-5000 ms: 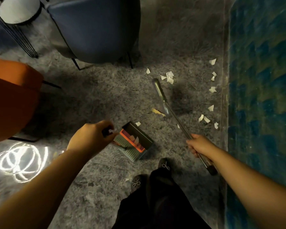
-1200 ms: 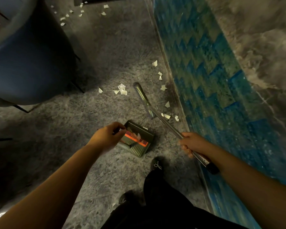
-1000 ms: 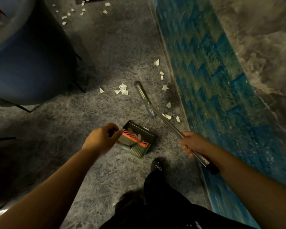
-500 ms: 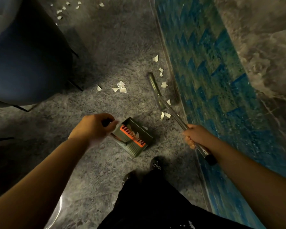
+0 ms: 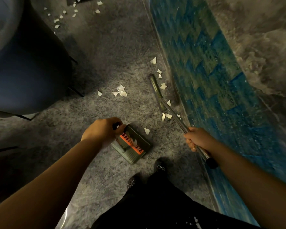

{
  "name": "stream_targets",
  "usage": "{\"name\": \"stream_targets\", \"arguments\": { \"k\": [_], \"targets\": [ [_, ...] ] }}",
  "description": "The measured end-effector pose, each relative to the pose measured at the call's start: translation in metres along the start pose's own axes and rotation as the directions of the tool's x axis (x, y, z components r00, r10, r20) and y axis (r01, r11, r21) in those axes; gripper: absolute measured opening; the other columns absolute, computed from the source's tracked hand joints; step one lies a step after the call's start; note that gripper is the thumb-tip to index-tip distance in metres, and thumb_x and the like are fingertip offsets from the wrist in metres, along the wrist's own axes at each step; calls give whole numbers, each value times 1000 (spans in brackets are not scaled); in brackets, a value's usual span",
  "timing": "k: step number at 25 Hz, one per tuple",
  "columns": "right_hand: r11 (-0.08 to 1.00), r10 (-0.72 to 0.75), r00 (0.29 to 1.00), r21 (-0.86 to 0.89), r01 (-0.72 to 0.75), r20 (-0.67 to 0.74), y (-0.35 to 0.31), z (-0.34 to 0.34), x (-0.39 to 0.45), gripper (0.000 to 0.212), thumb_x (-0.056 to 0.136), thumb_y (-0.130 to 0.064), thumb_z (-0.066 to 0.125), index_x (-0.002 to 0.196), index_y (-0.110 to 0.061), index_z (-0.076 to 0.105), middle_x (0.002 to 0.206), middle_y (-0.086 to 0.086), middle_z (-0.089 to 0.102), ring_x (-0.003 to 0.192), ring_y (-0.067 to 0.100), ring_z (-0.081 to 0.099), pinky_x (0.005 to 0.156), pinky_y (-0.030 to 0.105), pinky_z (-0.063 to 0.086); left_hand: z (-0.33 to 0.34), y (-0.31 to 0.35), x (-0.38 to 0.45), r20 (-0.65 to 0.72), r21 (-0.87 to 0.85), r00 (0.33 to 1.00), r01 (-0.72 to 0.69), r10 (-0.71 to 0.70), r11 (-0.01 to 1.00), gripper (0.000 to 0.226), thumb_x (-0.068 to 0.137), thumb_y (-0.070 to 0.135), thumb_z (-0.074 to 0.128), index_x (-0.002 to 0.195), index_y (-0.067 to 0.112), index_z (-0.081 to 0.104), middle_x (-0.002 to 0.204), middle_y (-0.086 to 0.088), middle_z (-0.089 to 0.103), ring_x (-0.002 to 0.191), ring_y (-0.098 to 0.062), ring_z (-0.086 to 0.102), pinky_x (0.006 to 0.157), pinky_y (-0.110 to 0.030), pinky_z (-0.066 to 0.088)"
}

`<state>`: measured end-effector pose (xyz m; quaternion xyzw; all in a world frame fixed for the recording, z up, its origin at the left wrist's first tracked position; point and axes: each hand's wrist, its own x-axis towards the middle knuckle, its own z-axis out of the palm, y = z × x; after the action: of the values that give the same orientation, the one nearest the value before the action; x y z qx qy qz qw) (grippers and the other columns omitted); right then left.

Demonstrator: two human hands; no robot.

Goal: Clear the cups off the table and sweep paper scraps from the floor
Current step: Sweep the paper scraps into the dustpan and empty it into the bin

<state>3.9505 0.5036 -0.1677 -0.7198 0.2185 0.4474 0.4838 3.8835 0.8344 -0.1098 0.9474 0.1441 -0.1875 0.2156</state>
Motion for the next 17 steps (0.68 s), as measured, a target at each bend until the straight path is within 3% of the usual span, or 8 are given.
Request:
{"name": "stream_targets", "arguments": {
  "k": [4,10,17],
  "targets": [
    [1000,-12,1000,-13,12,-6,1,-8,-5,11,94,-1,46,94,-9,55,55,2,43,35,9,38,35,20,34,-3,10,19,28,27,999,-40,39,999,27,88,59,52,102,40,63,81,17,59,71,-4,58,59,-22,45],
    [999,-36,999,-2,36,-36,4,-21,-11,10,94,0,47,92,-9,51,56,4,42,33,8,38,35,20,34,9,29,34,-89,-66,996,-29,23,997,19,88,52,57,89,36,68,72,13,61,69,-8,60,60,-23,44],
    [999,-35,997,-37,32,-73,8,-37,1,8,94,0,46,93,-5,52,56,5,42,33,9,38,34,20,34,13,55,48,-31,-43,994,-103,101,994,15,85,58,55,83,44,60,72,18,60,70,-5,59,63,-26,50]
  ]
}}
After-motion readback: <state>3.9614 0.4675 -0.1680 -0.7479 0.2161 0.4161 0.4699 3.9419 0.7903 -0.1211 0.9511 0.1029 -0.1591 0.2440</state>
